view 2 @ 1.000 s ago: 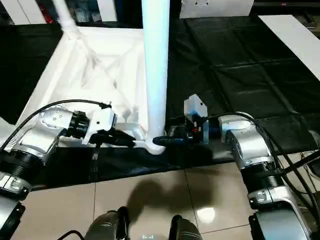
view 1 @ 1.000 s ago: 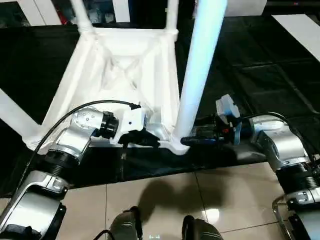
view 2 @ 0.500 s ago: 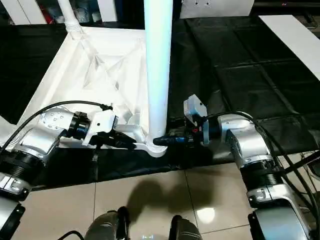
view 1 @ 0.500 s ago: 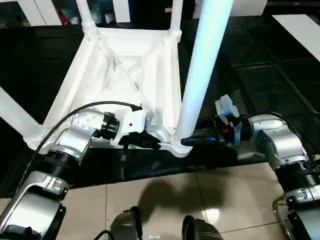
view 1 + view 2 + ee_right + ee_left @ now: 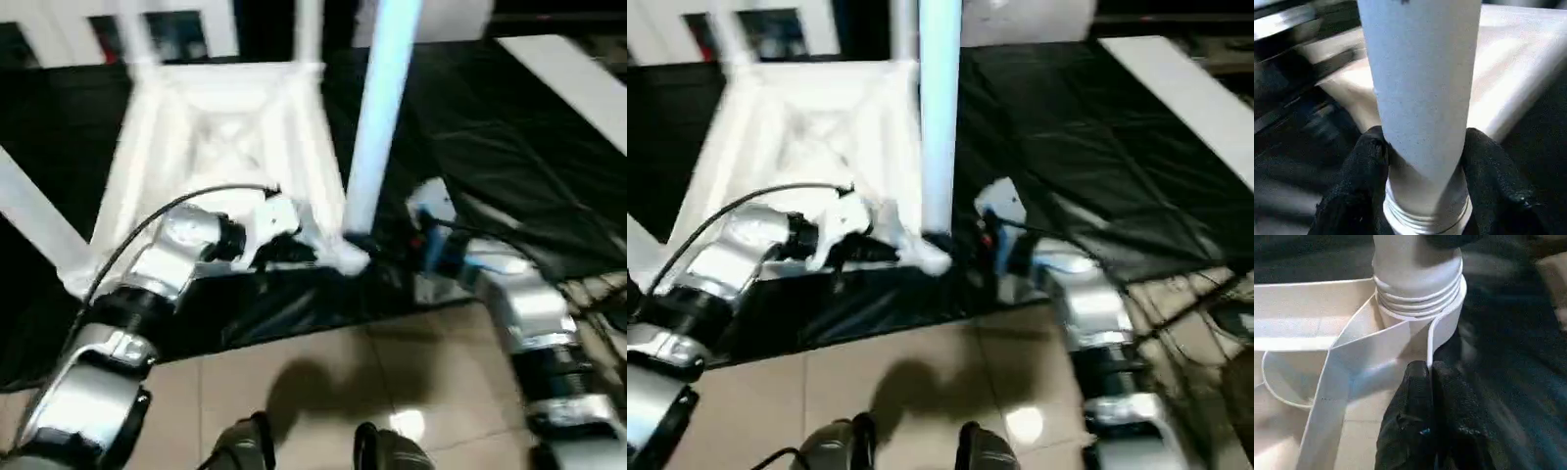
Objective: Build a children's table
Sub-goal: Rotate leg to tighten
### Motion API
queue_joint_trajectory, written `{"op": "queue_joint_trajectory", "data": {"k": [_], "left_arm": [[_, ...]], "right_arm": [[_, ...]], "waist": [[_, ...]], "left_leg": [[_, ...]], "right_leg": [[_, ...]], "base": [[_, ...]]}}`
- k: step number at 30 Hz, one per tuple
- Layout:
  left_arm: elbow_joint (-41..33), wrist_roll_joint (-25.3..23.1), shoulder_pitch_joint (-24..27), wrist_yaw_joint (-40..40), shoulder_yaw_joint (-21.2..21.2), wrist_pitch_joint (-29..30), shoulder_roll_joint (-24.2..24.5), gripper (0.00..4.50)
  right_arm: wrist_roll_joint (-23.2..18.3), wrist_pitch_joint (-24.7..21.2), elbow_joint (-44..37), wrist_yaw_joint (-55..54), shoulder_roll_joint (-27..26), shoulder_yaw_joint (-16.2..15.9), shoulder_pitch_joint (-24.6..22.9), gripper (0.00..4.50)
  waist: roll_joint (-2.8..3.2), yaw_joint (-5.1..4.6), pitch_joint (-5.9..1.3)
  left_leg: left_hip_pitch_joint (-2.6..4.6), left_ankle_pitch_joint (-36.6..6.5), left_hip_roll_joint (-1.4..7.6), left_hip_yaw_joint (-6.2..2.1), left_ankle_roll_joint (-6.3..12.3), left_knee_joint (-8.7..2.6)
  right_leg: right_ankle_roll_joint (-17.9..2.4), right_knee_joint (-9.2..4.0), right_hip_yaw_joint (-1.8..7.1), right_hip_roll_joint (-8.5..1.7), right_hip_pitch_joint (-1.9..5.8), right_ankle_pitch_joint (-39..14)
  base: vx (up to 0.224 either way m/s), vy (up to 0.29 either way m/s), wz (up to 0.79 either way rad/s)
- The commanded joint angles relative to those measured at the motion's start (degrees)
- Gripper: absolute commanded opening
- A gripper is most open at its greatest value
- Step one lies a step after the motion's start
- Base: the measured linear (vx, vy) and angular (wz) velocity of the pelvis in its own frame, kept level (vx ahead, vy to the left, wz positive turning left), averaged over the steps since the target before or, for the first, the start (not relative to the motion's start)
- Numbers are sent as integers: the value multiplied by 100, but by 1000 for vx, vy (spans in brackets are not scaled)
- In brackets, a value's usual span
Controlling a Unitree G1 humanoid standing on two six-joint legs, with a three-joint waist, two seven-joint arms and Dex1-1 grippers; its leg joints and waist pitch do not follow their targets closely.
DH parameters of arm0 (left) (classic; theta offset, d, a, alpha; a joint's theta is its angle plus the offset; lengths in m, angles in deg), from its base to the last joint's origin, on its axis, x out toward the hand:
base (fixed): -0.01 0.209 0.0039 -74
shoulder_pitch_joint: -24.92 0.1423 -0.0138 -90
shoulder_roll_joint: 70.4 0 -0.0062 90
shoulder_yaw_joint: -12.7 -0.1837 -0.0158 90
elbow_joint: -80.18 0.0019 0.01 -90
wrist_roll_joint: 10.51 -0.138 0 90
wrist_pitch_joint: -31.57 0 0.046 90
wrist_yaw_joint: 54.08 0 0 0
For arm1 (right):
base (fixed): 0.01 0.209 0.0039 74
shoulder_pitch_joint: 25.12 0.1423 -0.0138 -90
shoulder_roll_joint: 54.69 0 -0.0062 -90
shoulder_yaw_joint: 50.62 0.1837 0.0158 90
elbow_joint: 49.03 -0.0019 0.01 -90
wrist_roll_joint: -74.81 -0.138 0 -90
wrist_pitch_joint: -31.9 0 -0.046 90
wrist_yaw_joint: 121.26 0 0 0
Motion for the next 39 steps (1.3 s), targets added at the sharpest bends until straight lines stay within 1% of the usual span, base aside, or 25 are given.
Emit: {"op": "queue_joint_trajectory", "data": {"k": [1,2,3,4,5,6,7,8,9,10,11,12,13,14,15,16,17,18,20,23,26,29,32,36,39], "left_arm": [[-50,26,-199,418,-149,100,-508,0],[65,-22,-301,705,-80,206,-638,0],[102,-36,-334,801,-56,244,-679,0],[176,-65,-402,1003,-4,324,-766,0],[276,-95,-505,1302,64,416,-887,0],[371,-102,-603,1569,132,494,-1003,0],[420,-109,-676,1731,179,567,-1098,0],[420,-109,-676,1731,179,567,-1098,0],[441,-117,-728,1867,214,621,-1174,0],[433,-126,-774,1960,236,648,-1240,0],[427,-129,-779,1973,238,649,-1250,0],[389,-131,-764,1951,227,607,-1247,0],[381,-132,-758,1940,224,598,-1244,0],[362,-136,-737,1904,214,569,-1226,0],[348,-144,-712,1860,201,540,-1200,0],[337,-152,-687,1820,189,512,-1175,0],[315,-190,-609,1684,140,433,-1054,0],[307,-204,-587,1651,125,402,-1016,0],[254,-223,-505,1490,90,354,-886,0],[207,-294,-336,1169,-14,-4,-562,0],[287,-349,-278,930,-88,-371,-349,0],[523,-449,-290,807,-121,-900,-79,0],[847,-423,-396,706,-31,-1358,146,0],[1140,-302,-530,635,128,-1689,301,0],[1217,139,-595,38,393,-1769,427,0]], "right_arm": [[139,-306,106,-470,-414,-423,57,191],[236,-390,190,-857,-605,-365,140,191],[263,-411,222,-977,-663,-344,167,191],[324,-453,287,-1225,-781,-301,223,191],[384,-481,443,-1636,-954,-194,340,191],[391,-477,644,-2042,-1120,-47,470,191],[320,-489,783,-2350,-1285,134,564,191],[320,-489,783,-2350,-1285,134,564,191],[237,-497,872,-2560,-1412,288,628,191],[177,-401,922,-2646,-1485,381,669,225],[164,-379,925,-2654,-1495,397,672,246],[170,-328,892,-2603,-1475,381,654,260],[174,-330,881,-2590,-1469,375,648,260],[198,-319,847,-2548,-1443,357,626,275],[236,-282,812,-2500,-1406,339,598,275],[274,-241,781,-2459,-1370,322,573,294],[410,-11,840,-2447,-1204,319,543,294],[433,65,861,-2443,-1157,331,536,300],[406,155,816,-2301,-1004,412,483,325],[240,474,422,-1544,-546,392,242,344],[16,560,8,-910,-262,369,-3,374],[-471,370,-678,73,143,322,-390,392],[-880,145,-1225,820,595,303,-734,428],[-1118,-76,-1373,1003,805,455,-863,442],[-1340,-331,-1636,980,848,586,-1043,447]], "waist": [[68,-66,-318],[91,-72,-307],[158,-4,-317],[118,234,-355],[-241,120,-454],[-369,92,-380],[-313,30,-329],[-202,72,-240],[-90,37,-230],[229,-49,-341],[217,-175,-409],[222,-207,-412],[152,-227,-403],[25,-221,-370],[-23,-197,-355],[-80,-149,-341],[-78,-121,-363],[-83,-93,-409],[-58,-56,-490],[-72,-19,-496],[-64,26,-530],[-44,59,-579],[-30,57,-573],[-47,47,-531],[-39,56,-519]], "left_leg": [[307,-4679,440,-416,-824,-674],[259,-4855,462,-382,-855,-779],[50,-5144,540,-224,-948,-1131],[-148,-5008,541,53,-948,-1423],[496,-3549,246,135,-920,-682],[864,-2204,-61,-106,-582,494],[189,-491,-391,-560,-124,685],[75,-349,-308,-623,-229,702],[76,-1094,78,-709,-436,199],[268,-2601,339,-832,-760,-225],[302,-3089,429,-895,-870,-347],[256,-3302,436,-917,-892,-433],[281,-3237,376,-795,-715,-424],[265,-3163,284,-657,-436,-360],[287,-3112,236,-589,-316,-312],[298,-2756,179,-501,-129,-234],[275,-2484,196,-490,-66,-237],[209,-1923,243,-467,38,-283],[207,-1284,298,-346,237,-296],[139,-1391,283,-291,393,-272],[156,-1008,296,-239,554,-234],[96,-527,312,-231,833,-181],[111,-480,336,-219,970,-161],[112,-950,316,-205,632,-192],[101,-1077,311,-214,410,-218]], "right_leg": [[-563,-432,31,-302,160,-3472],[-596,-317,4,-240,209,-3195],[-790,277,-30,-77,402,-2281],[-699,831,82,72,504,-1442],[-585,10,469,-275,-160,-3114],[-568,-883,487,-874,-522,-4758],[-363,-810,574,-790,87,-5430],[-388,-765,483,-942,245,-5538],[-466,-567,208,-830,305,-4813],[-627,-226,57,-285,216,-2817],[-789,-71,45,-177,211,-1541],[-1065,35,39,-214,275,-76],[-1217,-83,95,-311,253,30],[-1221,-259,183,-405,262,-912],[-1157,-350,228,-458,237,-1663],[-1001,-486,272,-544,216,-2869],[-963,-496,284,-565,241,-3072],[-948,-468,297,-557,278,-2841],[-1330,-321,298,-456,248,-1371],[-1439,-295,280,-440,286,-1330],[-1543,-251,278,-412,274,-856],[-1643,-133,258,-382,326,-75],[-1751,-124,250,-354,302,64],[-1644,-235,245,-364,305,-830],[-1535,-263,248,-370,317,-1140]], "base": [[-76,46,-12],[-76,46,-12],[-99,30,-4],[-87,-30,15],[-87,-30,15],[78,-81,15],[174,-40,-28],[174,-40,-28],[81,70,-40],[3,88,-6],[3,88,-6],[0,0,0],[0,0,0],[0,0,0],[0,0,0],[39,-53,10],[39,-53,10],[36,-64,7],[28,-65,10],[8,-19,3],[0,0,0],[0,0,0],[0,0,0],[0,0,0],[0,0,0]]}}
